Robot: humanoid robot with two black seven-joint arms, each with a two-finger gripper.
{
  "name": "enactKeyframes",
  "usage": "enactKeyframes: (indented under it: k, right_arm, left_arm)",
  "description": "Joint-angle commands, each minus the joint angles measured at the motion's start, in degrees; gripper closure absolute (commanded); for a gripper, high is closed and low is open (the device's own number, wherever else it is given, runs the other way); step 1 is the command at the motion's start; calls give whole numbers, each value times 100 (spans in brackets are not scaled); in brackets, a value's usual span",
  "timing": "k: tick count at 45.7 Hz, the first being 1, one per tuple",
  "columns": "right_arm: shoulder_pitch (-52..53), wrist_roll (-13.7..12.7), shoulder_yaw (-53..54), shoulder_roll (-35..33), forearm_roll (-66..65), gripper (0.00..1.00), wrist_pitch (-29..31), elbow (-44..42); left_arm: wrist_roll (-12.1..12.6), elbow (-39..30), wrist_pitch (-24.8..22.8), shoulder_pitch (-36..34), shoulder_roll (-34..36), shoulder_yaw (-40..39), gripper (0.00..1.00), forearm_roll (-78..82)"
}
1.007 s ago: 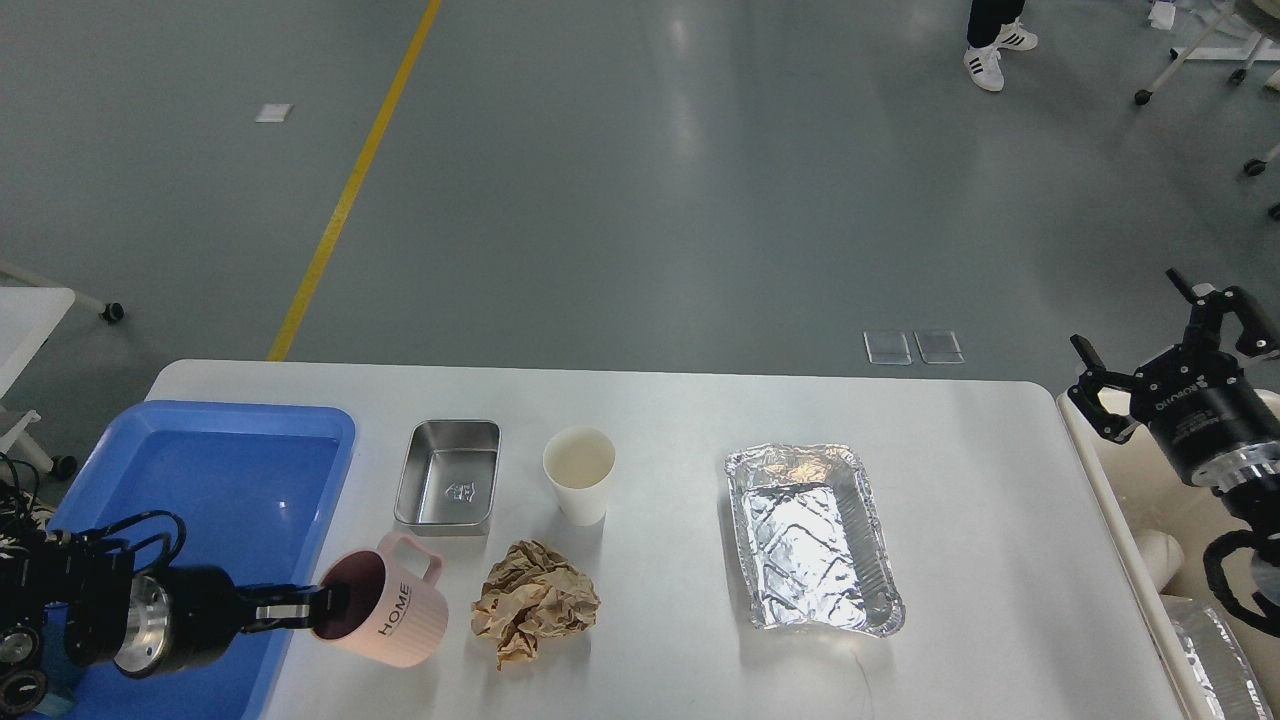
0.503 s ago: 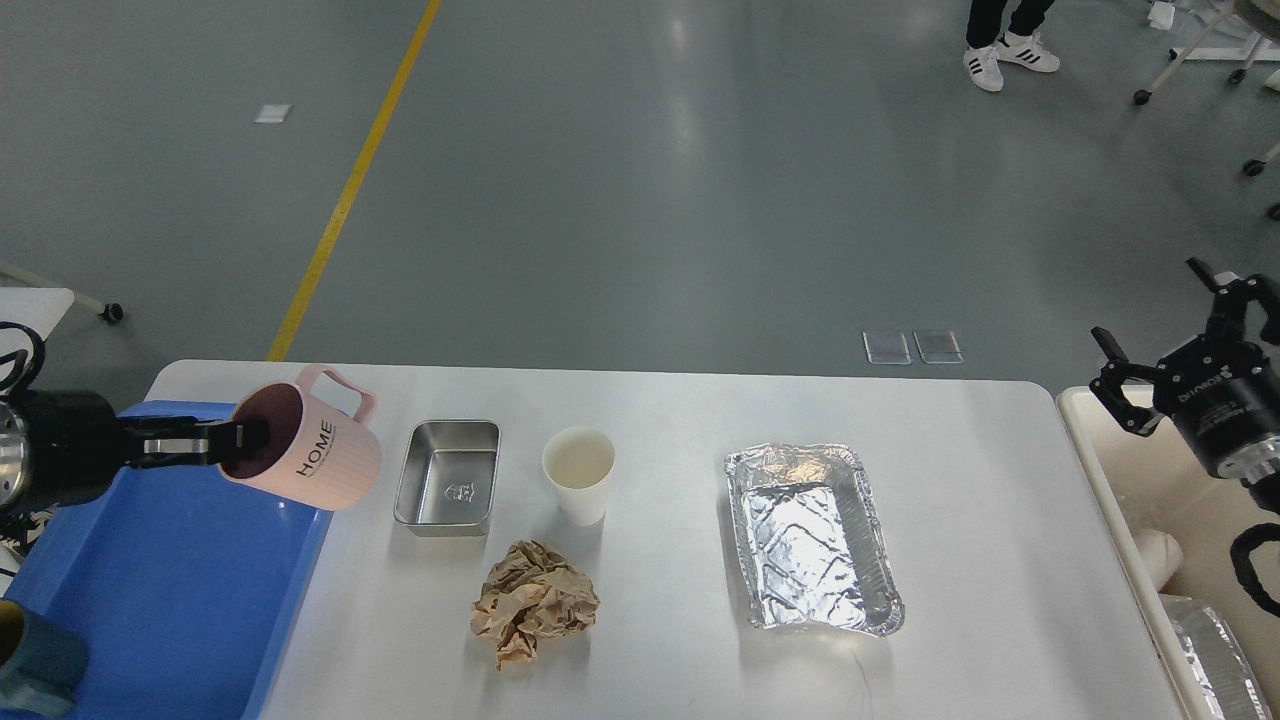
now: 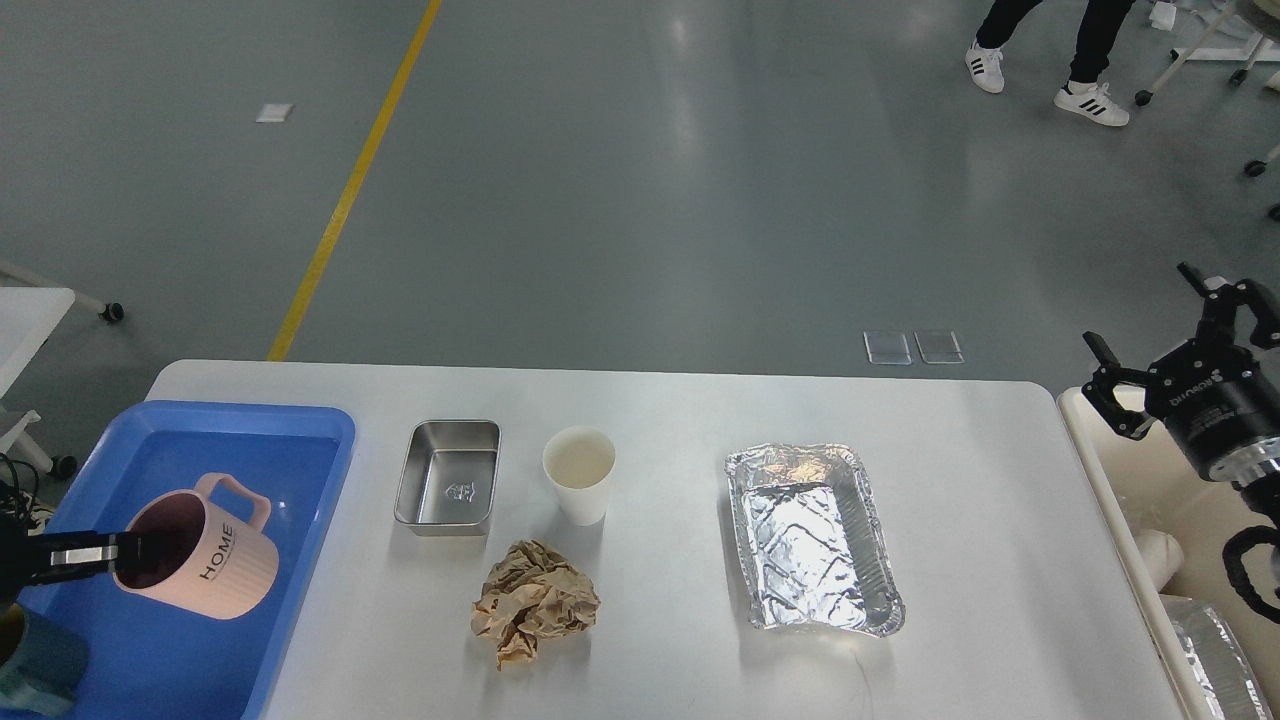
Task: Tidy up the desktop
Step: 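Lift the pink mug and lower it into the blue tub, then release the mug and move the left gripper toward the steel tray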
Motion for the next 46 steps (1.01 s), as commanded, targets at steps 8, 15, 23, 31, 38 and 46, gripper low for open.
enactKeyframes:
  k: [8, 15, 23, 31, 38, 46]
  right_arm:
    - [-4, 0, -43, 8, -9, 0, 0, -18]
    - [-4, 0, -43, 8, -36, 0, 0, -27]
    - [-4, 0, -52, 17, -36, 0, 0, -27]
    - [-13, 0, -61, 17, -36, 0, 0, -44]
    - [-13, 0, -52, 26, -36, 0, 0, -27]
    - [-13, 0, -52, 26, -36, 0, 0, -27]
  left_arm:
    - [-91, 447, 774, 982, -9, -5, 96, 6]
    - [-100, 842, 1003, 1149, -18, 3, 96, 67]
    - [-73, 966, 1038, 1194, -308, 56, 96, 102]
    - [-73, 1229, 1055, 1185, -466, 126, 95, 225]
    - [-73, 1361, 1135, 1185, -703, 126, 94, 392]
    - [-12, 1397, 1214, 1150, -914, 126, 69, 410]
